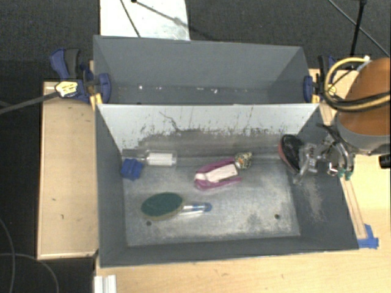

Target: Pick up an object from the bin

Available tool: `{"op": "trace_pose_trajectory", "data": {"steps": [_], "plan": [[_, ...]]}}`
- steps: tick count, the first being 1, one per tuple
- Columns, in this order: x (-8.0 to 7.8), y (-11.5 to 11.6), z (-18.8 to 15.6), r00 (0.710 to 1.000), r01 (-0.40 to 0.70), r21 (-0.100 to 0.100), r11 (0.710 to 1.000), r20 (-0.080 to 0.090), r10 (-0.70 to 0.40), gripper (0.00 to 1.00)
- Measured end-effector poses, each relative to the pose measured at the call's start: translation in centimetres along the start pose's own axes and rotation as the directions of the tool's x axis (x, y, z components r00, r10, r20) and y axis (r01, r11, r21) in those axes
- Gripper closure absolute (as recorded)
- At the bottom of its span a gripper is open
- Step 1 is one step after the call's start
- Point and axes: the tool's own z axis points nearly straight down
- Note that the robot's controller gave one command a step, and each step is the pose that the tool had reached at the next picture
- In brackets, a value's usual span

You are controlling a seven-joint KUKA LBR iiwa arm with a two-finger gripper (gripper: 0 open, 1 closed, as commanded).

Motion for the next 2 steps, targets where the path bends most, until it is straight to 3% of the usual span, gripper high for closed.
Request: {"op": "trace_pose_trajectory", "data": {"steps": [1, 2], "plan": [[-2.5, -1.4, 3.7, 0.911, 0.413, -0.001, 0.911, -0.003, -0.413, 1.00], [-0.7, -0.8, -1.1, 0.909, 0.417, 0.000, 0.909, 0.000, -0.417, 1.00]]}}
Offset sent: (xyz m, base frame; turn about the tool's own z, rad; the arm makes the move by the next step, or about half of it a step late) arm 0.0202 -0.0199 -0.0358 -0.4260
